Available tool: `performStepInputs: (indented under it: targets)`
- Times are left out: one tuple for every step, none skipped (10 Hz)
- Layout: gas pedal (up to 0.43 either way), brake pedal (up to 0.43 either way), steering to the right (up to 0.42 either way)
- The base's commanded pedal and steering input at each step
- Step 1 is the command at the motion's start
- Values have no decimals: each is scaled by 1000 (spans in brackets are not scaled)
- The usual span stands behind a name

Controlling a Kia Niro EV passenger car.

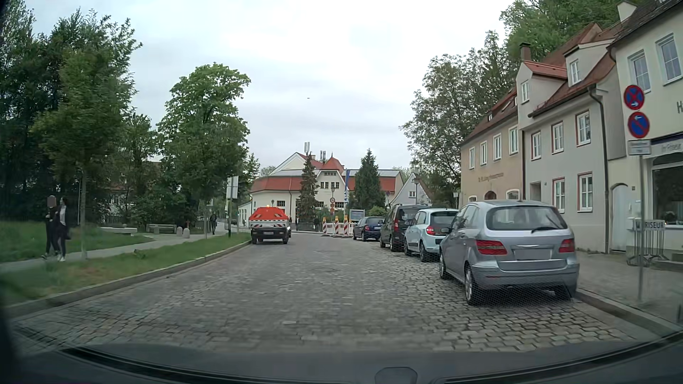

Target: Follow the waypoints while adhering to traffic rules and regulations

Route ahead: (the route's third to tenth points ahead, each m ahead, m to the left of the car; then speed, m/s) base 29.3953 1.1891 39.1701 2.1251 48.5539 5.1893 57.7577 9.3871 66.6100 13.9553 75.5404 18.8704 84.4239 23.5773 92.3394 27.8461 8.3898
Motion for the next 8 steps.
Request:
performStepInputs:
  targets:
    - [47, 0, -18]
    - [47, 0, -17]
    - [47, 0, -17]
    - [47, 0, -17]
    - [0, 0, -17]
    - [0, 0, -16]
    - [0, 12, -16]
    - [0, 91, -16]
